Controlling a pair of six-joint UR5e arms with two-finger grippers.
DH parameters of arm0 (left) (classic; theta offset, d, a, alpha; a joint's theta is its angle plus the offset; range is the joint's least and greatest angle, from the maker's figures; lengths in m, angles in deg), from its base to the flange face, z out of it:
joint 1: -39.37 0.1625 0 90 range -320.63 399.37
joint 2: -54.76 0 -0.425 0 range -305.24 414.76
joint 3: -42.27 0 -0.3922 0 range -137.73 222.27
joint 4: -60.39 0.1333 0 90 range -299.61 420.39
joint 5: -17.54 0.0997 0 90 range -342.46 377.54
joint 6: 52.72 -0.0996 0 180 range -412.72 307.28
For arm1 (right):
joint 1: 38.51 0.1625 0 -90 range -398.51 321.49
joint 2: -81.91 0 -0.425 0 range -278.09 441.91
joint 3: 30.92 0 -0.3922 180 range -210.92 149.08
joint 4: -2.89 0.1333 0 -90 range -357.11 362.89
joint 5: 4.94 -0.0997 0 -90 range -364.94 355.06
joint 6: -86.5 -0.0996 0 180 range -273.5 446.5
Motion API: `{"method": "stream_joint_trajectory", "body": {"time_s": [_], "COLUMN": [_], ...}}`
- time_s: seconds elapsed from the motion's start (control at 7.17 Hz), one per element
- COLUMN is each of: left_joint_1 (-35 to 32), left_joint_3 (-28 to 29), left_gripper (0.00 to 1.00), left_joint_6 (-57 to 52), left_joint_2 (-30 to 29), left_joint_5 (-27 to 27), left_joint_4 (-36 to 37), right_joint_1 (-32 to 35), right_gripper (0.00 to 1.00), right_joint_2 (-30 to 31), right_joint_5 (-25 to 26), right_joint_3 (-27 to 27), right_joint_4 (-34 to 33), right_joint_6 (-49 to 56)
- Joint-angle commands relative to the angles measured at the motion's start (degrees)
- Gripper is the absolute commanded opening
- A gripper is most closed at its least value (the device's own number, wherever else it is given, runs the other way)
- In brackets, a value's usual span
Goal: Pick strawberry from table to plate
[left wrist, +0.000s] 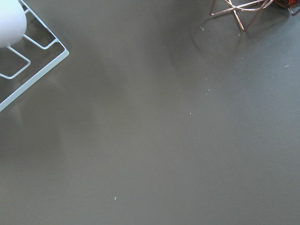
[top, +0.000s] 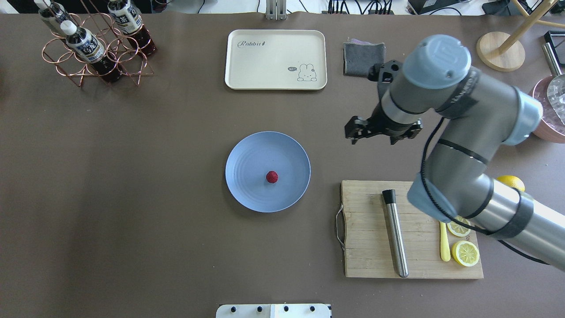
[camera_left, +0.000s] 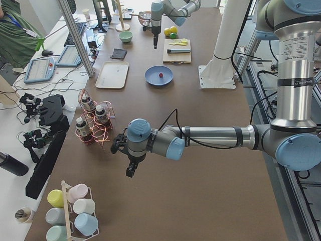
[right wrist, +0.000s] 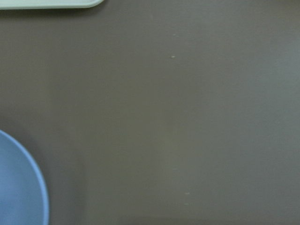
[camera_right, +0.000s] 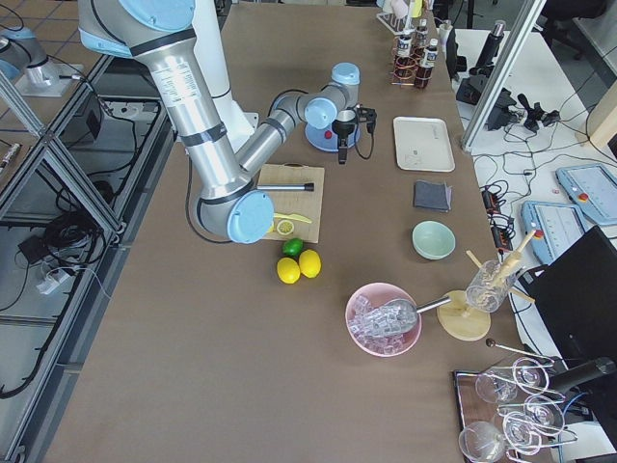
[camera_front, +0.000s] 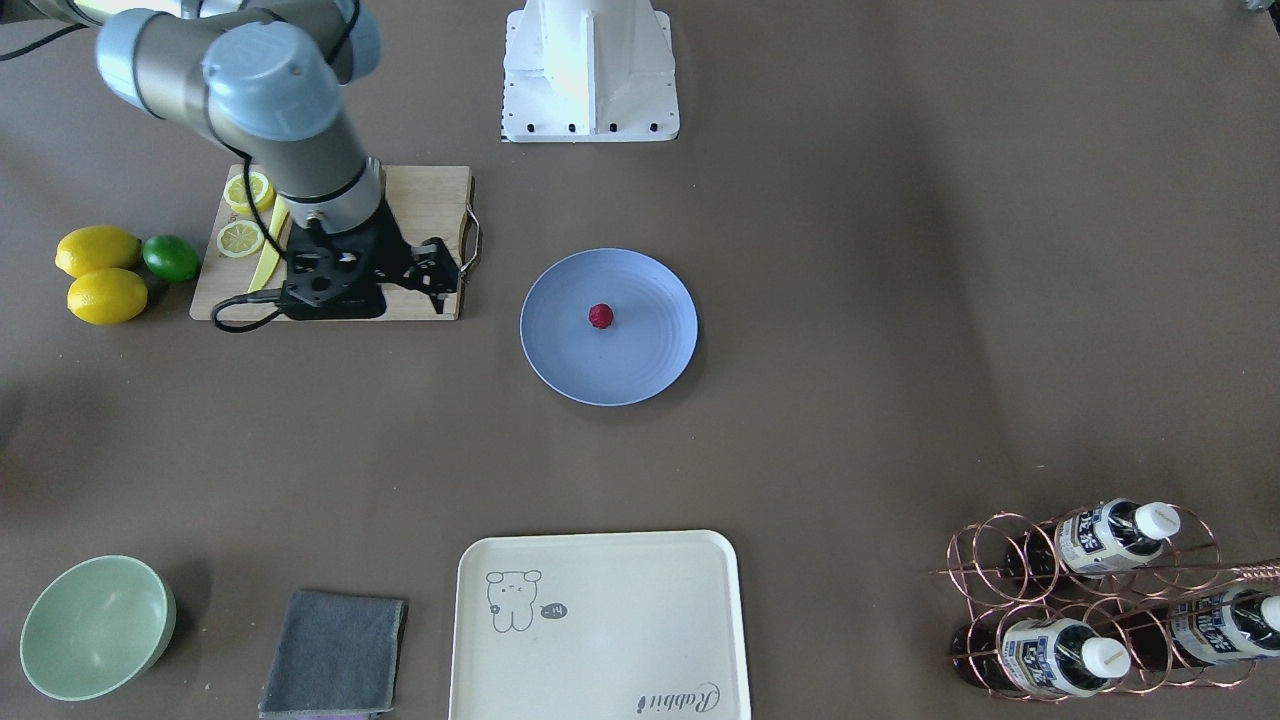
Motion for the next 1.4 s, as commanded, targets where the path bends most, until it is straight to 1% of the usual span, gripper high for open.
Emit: {"method": "stream_joint_trajectory", "body": {"time_s": [0.0,0.14,0.28,0.42,0.56,0.7,0.84,0.98,1.26], "left_joint_1": [-0.5,-0.5,-0.7,-0.7,-0.7,-0.8,-1.2,-1.9,-2.8], "left_joint_3": [-4.0,-4.1,-4.0,-4.1,-4.0,-3.9,-3.8,-3.8,-3.8], "left_gripper": [0.98,0.98,0.98,0.98,0.98,0.98,0.98,0.98,0.98], "left_joint_6": [-1.2,-1.3,-2.5,-3.2,-3.2,-3.2,-3.2,-3.2,-3.2], "left_joint_2": [-2.2,-2.7,-2.7,-2.6,-2.7,-2.6,-2.5,-1.9,-1.8], "left_joint_5": [0.2,1.3,1.9,1.6,1.3,1.2,1.2,1.1,1.1], "left_joint_4": [12.0,13.0,13.1,13.1,13.1,13.2,13.2,12.9,13.1], "right_joint_1": [12.0,18.0,23.0,29.1,35.1,39.9,43.2,46.5,49.4], "right_gripper": [1.0,1.0,1.0,1.0,1.0,1.0,1.0,1.0,1.0], "right_joint_2": [11.6,15.6,18.5,19.6,19.7,19.8,21.2,21.6,23.7], "right_joint_5": [-6.3,-10.3,-10.5,-12.2,-15.4,-16.1,-16.1,-16.4,-17.0], "right_joint_3": [-1.7,-1.3,-0.6,2.9,7.7,11.1,13.6,14.3,14.2], "right_joint_4": [0.0,-0.1,-0.6,-0.5,-0.4,-0.4,-0.1,-0.6,-0.4], "right_joint_6": [19.5,27.4,35.3,44.0,52.2,57.8,62.9,66.0,67.4]}}
